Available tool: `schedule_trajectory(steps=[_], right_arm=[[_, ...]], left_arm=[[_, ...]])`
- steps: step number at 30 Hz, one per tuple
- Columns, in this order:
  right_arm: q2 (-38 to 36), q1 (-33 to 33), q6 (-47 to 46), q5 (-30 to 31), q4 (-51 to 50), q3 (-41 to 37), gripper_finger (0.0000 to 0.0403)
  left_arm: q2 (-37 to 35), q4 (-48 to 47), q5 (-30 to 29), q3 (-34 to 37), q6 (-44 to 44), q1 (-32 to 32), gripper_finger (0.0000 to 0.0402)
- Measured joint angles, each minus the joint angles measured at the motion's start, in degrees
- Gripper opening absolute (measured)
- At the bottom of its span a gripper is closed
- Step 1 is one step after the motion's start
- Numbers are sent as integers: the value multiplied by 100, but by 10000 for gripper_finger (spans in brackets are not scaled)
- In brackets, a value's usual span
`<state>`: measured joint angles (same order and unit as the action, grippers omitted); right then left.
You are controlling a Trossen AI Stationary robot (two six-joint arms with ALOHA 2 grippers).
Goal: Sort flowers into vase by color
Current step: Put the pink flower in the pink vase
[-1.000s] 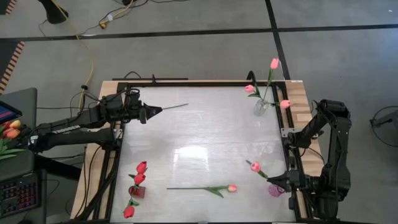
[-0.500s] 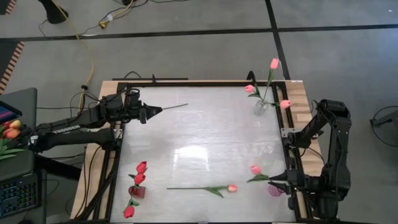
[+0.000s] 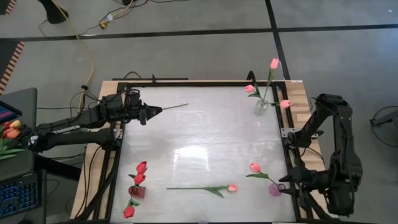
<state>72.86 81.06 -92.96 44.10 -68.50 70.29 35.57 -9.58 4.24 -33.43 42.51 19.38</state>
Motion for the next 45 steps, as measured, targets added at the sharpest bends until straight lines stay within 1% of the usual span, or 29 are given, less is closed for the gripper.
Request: schedule_trajectory(steps=[4,8,13,16,20,24,28,30,31,37,40,42,45], right_arm=[[-217,0,-66,-241,56,171,223],[-449,-88,-96,-659,125,382,222],[-836,-468,-527,-682,131,639,211],[-1028,-913,-579,-669,273,745,203],[-1171,-1654,-338,-651,475,965,191],[-1176,-2471,-249,-647,471,1270,177],[-1173,-3256,63,-651,585,1501,158],[-1173,-3625,274,-745,773,1507,144],[-1166,-3814,372,-901,866,1507,135],[-763,-4808,985,-1833,1465,1505,63],[-471,-5146,1079,-1939,1783,1505,22],[-294,-5293,1056,-1935,1920,1505,16],[-21,-5448,705,-1894,1936,1505,28]], left_arm=[[0,0,120,0,-176,0,92],[0,0,384,0,-306,0,92],[0,0,610,0,-475,0,92],[0,0,655,0,-552,-1,92],[0,0,776,0,-691,0,92],[0,0,954,0,-908,0,92],[0,0,1114,0,-1120,0,92],[0,0,1214,0,-1220,0,92],[0,0,1270,0,-1266,-1,92],[0,-9,1629,0,-1508,-1,92],[0,-50,1653,0,-1608,-1,92],[0,-68,1657,0,-1672,-1,92],[0,-148,1770,0,-1776,-2,92]])
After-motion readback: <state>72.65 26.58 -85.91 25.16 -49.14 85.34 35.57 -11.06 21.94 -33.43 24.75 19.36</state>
